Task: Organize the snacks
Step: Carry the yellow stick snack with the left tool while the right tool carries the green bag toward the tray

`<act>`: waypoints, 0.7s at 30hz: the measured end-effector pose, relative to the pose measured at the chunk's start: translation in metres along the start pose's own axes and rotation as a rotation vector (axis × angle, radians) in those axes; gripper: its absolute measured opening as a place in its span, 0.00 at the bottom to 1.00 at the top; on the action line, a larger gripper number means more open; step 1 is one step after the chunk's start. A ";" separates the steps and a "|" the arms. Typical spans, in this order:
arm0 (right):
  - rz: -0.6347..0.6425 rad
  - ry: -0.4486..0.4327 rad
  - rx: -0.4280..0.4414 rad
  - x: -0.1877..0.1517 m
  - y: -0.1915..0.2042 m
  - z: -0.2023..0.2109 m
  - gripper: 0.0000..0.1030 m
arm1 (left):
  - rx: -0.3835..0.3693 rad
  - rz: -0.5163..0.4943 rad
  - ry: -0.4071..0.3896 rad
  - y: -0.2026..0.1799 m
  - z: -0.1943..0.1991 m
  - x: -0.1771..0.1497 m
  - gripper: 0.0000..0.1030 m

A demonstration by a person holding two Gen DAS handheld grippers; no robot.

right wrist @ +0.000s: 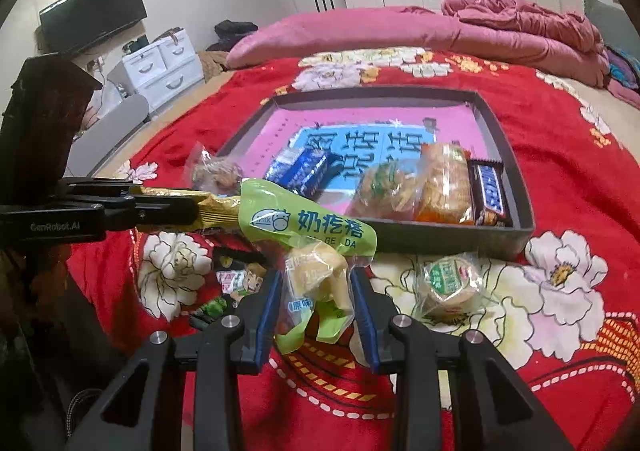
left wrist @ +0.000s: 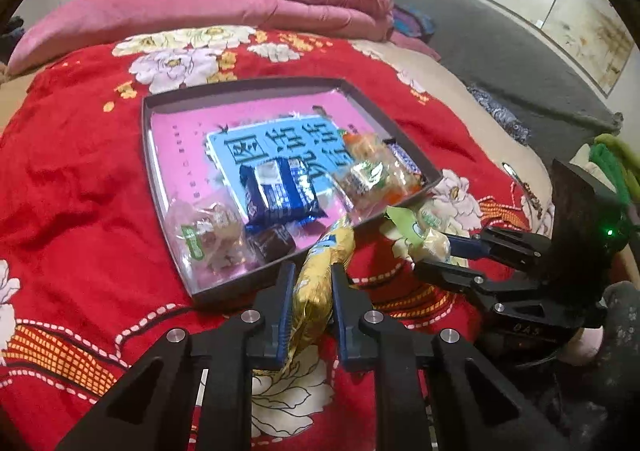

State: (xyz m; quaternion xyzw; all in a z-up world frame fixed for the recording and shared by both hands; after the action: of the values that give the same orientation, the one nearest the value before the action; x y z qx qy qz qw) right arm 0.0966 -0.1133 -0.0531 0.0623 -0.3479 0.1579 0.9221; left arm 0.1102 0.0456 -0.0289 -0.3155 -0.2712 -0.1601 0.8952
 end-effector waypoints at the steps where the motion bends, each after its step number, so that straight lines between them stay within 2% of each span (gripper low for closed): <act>1: 0.002 -0.004 -0.003 0.001 0.000 0.001 0.35 | -0.007 0.004 -0.007 0.000 0.001 0.001 0.16; 8: 0.001 0.005 -0.017 0.001 -0.001 0.003 0.35 | -0.017 0.010 -0.030 -0.003 0.007 0.003 0.14; 15: -0.012 -0.027 -0.019 0.007 -0.002 0.012 0.34 | -0.038 0.013 -0.121 -0.007 0.028 0.014 0.14; 21: -0.028 -0.056 -0.026 0.015 -0.003 0.020 0.34 | 0.003 0.001 -0.207 -0.006 0.046 0.025 0.14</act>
State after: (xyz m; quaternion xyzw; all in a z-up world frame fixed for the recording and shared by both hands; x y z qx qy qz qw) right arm 0.0957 -0.1172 -0.0278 0.0596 -0.3744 0.1384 0.9149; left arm 0.1099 0.0683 0.0189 -0.3292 -0.3624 -0.1260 0.8628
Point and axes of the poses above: each gripper's, at about its wrist camera, not at the fingertips, and z roughly against the way its jaws point, y to its left, x to its top, the point moved 5 cm from there along -z, roughly the way its jaws point, and after that the axes turned 14 degrees about -x, right-handed, at the moved point
